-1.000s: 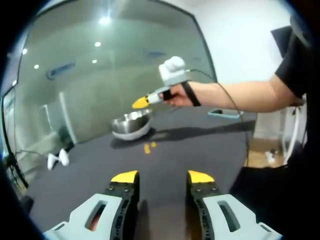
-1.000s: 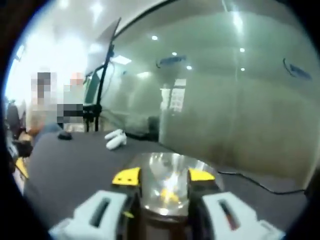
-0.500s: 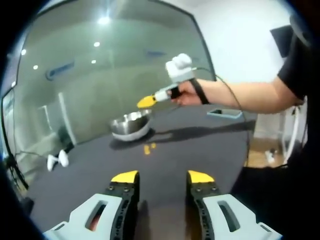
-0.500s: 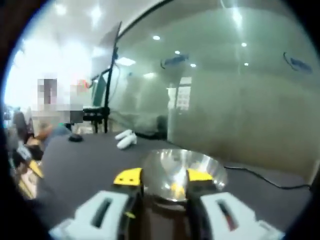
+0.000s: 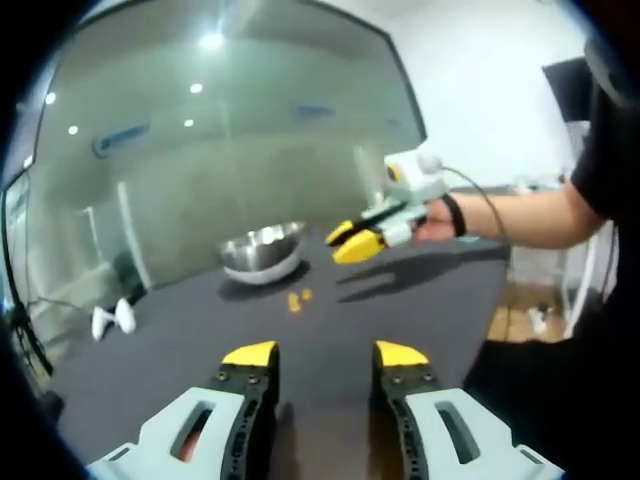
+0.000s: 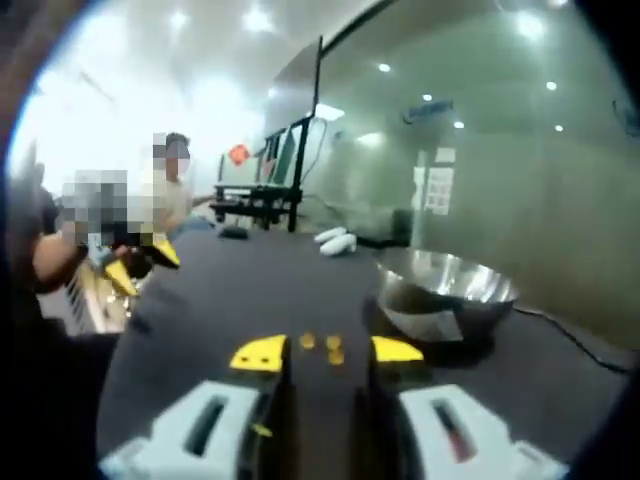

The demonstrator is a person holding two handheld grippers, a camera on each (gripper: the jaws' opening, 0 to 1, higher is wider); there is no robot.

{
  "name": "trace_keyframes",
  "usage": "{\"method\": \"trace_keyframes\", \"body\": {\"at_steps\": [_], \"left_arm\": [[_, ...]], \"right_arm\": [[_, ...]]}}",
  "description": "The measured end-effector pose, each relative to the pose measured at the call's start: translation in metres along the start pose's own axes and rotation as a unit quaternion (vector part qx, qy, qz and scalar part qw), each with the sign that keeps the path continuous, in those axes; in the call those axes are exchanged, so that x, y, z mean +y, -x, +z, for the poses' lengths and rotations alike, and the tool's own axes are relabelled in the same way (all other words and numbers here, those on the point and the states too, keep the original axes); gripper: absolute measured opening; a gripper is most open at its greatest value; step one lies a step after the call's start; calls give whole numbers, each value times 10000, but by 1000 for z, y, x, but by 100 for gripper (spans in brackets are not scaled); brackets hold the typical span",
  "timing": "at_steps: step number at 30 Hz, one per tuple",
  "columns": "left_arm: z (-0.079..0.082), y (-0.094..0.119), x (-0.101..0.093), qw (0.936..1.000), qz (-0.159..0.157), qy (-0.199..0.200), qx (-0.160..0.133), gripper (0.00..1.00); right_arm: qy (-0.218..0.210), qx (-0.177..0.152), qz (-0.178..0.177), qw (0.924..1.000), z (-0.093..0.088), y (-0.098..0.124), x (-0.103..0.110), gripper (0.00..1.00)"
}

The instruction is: Pick up the QQ candy scattered on the table and place it into the stainless steel bowl on the table

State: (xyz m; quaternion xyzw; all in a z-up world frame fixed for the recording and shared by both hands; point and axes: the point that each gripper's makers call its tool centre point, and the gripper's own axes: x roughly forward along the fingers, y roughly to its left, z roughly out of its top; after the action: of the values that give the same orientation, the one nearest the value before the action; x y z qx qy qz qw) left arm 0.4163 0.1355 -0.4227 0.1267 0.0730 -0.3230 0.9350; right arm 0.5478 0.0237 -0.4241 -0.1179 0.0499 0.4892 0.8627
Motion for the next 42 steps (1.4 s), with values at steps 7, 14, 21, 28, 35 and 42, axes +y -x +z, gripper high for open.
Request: {"method": "trace_keyframes", "body": {"at_steps": [7,14,21,28,35,42], "left_arm": [[-1,-2,-2,10000,-9,43,-9,39],[-1,-3,0,10000,-29,26,-15,39],[-2,-4,-1,10000,-22,58,-18,39],[-4,-5,-2,10000,-46,48,8,39],[-3,-2,1,10000,-9,69,-12,39],[-9,2,4,9999,52,68,85,39]], "right_arm": [[-73,90,108,9999,-12,2,16,31],[-230,191,23,9996,-17,0,11,30],[-243,387,38,9989,-25,-12,9,30],[-169,518,20,9985,-26,-34,5,28],[-201,739,25,9971,-33,-58,1,27],[-343,776,38,9964,-41,-75,-6,24]]}}
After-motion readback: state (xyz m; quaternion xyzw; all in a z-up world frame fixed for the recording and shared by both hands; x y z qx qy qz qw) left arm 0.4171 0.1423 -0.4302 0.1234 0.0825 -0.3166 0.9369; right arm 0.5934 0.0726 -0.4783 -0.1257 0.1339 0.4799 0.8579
